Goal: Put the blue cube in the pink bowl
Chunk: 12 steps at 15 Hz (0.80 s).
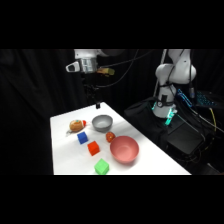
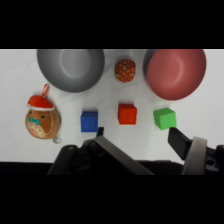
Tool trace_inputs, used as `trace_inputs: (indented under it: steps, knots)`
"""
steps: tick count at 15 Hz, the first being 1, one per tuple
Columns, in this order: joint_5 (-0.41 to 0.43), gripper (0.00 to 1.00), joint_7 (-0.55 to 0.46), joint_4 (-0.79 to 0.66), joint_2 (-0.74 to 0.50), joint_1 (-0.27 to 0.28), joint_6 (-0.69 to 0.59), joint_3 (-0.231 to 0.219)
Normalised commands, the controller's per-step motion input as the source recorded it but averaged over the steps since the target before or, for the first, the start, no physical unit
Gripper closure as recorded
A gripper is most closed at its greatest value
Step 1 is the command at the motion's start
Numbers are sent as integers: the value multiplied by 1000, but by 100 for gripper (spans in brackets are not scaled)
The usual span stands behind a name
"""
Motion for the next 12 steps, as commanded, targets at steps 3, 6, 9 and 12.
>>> trace_inputs:
  steps: [3, 6, 9, 12]
  knots:
    - [12, 0, -10, 67, 45, -34, -7, 20]
    - [17, 0, -73, 285, 172, -66, -69, -1]
    - [-42, 0, -67, 462, 323, -77, -117, -16]
    - [-63, 0, -117, 547, 415, -77, -95, -2]
